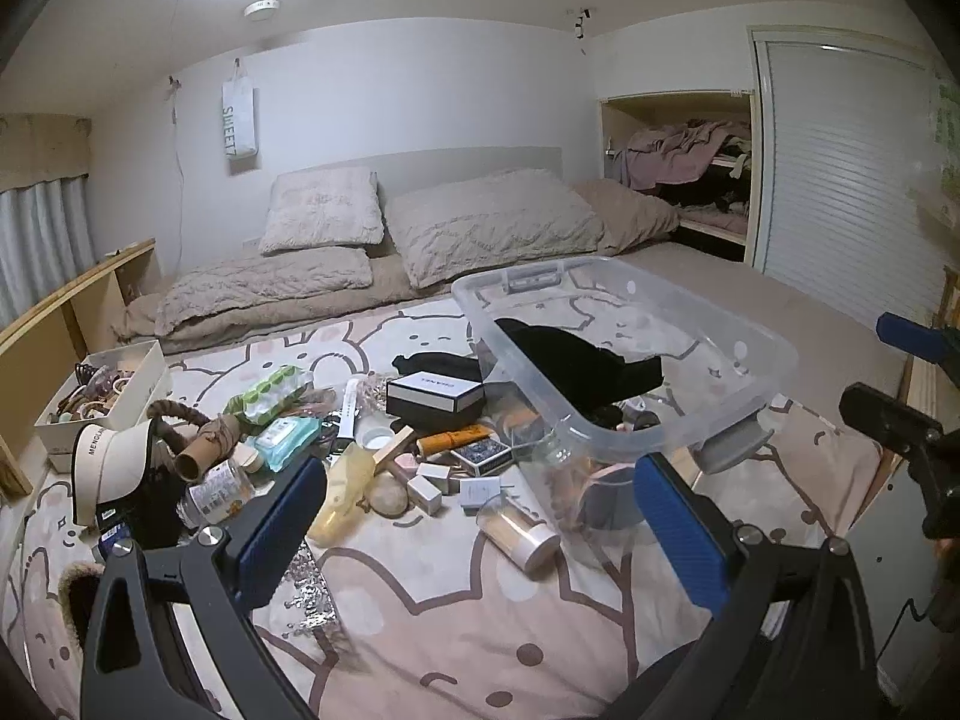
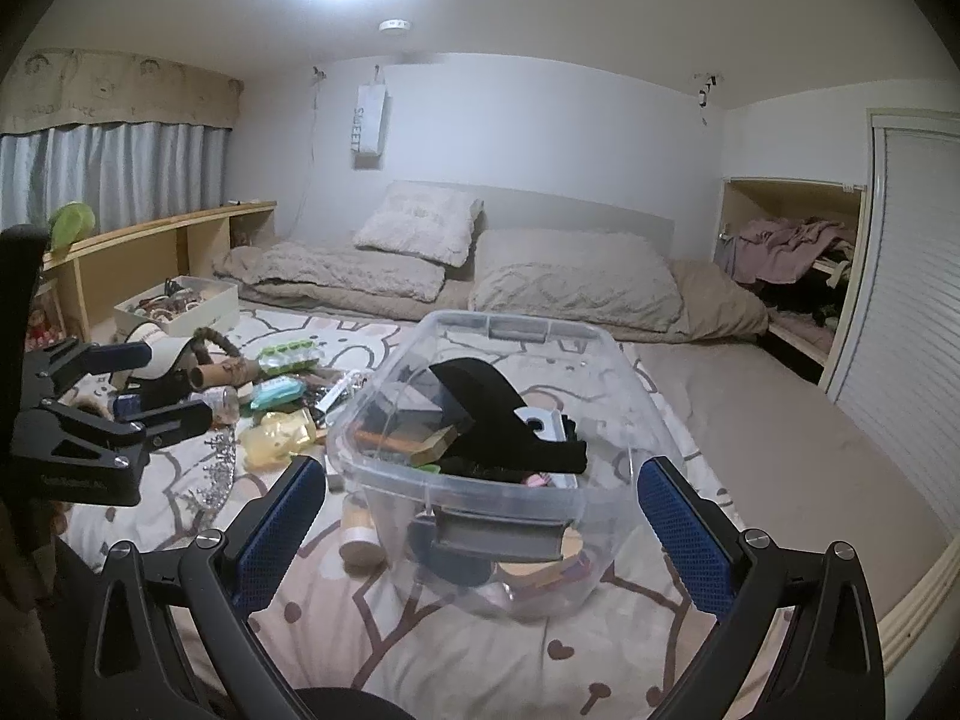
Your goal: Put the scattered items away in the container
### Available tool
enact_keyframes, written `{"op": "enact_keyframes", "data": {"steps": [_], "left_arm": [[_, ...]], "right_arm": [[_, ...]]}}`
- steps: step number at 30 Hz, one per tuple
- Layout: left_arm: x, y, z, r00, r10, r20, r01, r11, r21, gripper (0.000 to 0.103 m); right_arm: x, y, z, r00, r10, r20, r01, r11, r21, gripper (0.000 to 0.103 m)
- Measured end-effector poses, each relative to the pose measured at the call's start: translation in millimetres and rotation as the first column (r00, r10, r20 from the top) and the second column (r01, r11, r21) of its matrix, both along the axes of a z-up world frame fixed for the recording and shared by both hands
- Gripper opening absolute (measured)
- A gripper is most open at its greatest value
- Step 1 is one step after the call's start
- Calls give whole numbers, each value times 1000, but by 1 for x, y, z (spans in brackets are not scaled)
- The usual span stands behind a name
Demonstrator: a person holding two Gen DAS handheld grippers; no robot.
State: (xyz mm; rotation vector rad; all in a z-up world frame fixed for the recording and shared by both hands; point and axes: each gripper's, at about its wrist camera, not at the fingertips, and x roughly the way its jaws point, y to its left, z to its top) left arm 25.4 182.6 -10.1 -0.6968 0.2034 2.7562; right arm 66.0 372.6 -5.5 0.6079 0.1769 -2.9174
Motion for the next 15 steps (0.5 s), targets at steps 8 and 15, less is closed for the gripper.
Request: {"op": "enact_keyframes", "data": {"steps": [8, 15], "left_arm": [[1, 1, -3, 1000, -7, 14, 7, 1000, 7, 103], [1, 4, -4, 1000, -21, 14, 21, 1000, 9, 103]], "right_arm": [[0, 3, -8, 1000, -24, 20, 24, 1000, -18, 103], [1, 5, -10, 999, -33, 22, 33, 999, -19, 103]]}}
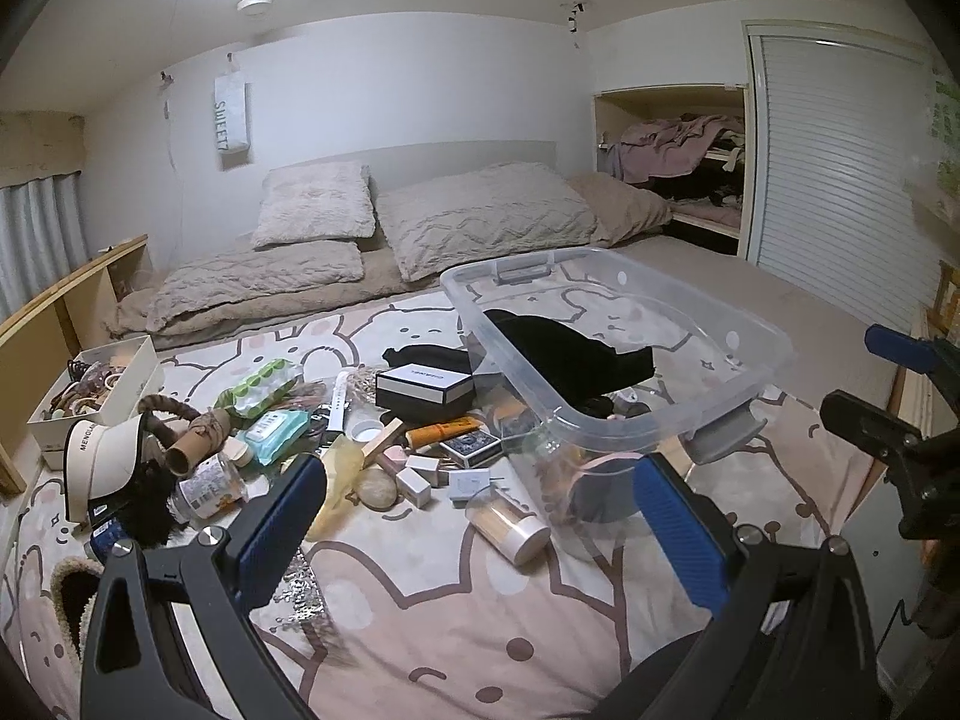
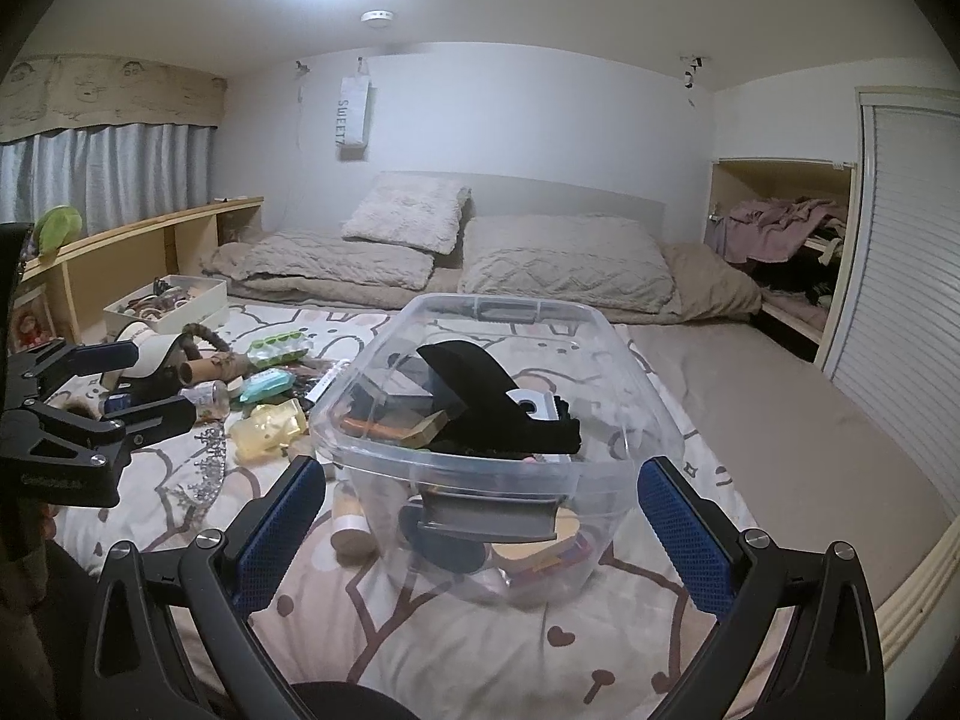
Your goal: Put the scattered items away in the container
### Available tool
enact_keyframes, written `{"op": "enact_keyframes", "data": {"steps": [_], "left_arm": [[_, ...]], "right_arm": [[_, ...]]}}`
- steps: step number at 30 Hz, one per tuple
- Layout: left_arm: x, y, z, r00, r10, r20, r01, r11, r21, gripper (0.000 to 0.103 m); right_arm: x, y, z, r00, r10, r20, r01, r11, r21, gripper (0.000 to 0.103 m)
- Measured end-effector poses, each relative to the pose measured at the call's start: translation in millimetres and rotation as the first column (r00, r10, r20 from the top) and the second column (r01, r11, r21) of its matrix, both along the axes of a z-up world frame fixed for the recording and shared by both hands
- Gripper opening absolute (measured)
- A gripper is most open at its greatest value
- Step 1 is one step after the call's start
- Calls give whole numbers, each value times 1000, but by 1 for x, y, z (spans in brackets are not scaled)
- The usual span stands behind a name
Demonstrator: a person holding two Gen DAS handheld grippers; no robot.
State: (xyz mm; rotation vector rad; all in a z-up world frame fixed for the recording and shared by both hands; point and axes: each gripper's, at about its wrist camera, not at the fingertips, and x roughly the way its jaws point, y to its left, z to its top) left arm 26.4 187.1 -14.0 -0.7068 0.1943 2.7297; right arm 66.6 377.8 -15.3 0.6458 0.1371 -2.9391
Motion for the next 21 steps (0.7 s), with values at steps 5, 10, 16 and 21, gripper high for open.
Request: {"op": "enact_keyframes", "data": {"steps": [5, 10, 16, 21], "left_arm": [[0, 0, 0, 1000, 1, 0, -1, 1000, 4, 103], [-1, 0, 0, 1000, 7, 10, -7, 1000, 5, 103], [-2, 0, 0, 1000, 7, 12, -7, 1000, 6, 103], [-2, 0, -1, 1000, 3, 21, -3, 1000, 22, 103]], "right_arm": [[0, 1, -1, 1000, -4, 4, 4, 1000, 2, 103], [0, 1, -3, 1000, -3, 6, 3, 1000, 11, 103], [0, -1, -3, 1000, -1, 8, 1, 1000, 11, 103], [0, -1, -4, 1000, -1, 9, 1, 1000, 8, 103]]}}
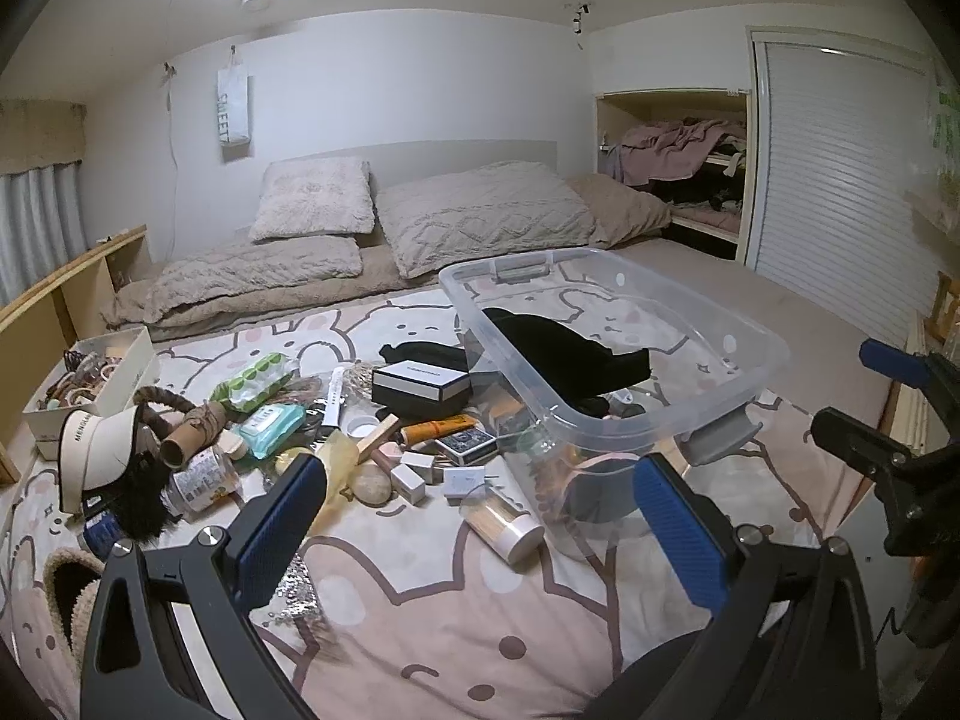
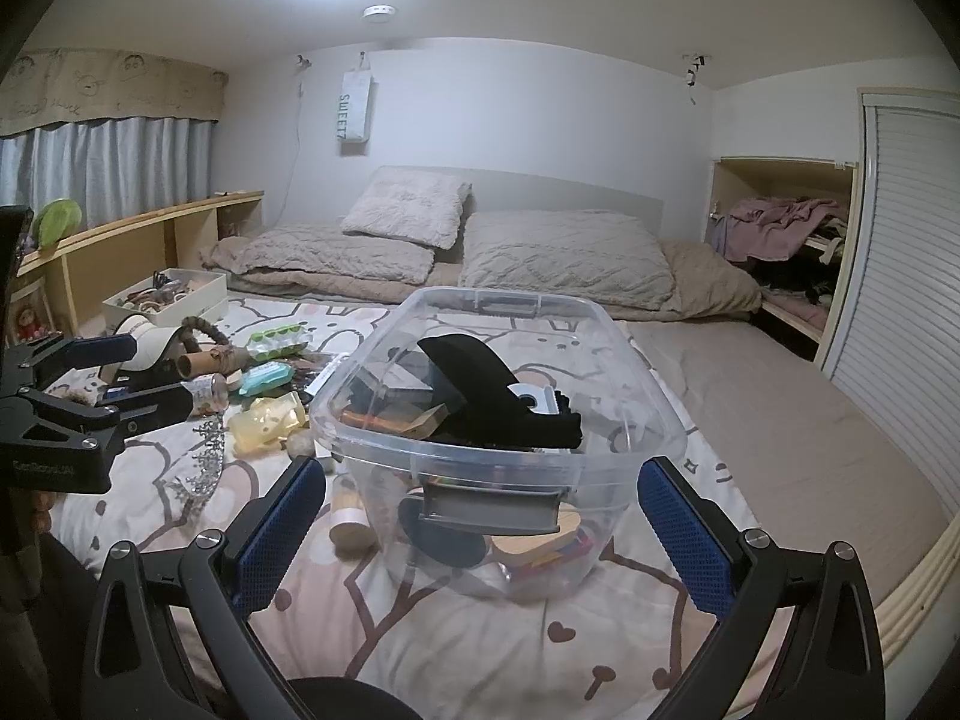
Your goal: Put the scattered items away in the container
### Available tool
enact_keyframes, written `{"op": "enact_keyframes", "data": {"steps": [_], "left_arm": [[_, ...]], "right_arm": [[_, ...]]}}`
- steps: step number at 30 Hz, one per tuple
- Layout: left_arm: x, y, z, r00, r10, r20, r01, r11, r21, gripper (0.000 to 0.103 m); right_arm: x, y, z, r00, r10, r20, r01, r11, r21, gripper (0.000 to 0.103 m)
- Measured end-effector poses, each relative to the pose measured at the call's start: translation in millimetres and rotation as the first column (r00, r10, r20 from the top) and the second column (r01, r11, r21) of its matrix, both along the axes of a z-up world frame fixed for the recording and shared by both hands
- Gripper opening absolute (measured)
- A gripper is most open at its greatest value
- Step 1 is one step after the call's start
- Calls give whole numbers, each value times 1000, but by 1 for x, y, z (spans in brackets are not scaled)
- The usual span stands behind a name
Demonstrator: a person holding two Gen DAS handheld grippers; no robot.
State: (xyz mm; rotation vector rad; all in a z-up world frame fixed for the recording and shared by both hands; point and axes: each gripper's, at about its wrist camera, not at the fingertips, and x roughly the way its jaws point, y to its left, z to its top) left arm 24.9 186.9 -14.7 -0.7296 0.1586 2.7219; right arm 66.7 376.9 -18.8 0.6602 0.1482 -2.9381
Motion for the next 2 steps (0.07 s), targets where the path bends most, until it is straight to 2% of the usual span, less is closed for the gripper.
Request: {"op": "enact_keyframes", "data": {"steps": [2], "left_arm": [[0, 1, -1, 1000, 1, -2, -1, 1000, -3, 103]], "right_arm": [[0, -1, 0, 1000, 1, 2, -1, 1000, -1, 103]]}}
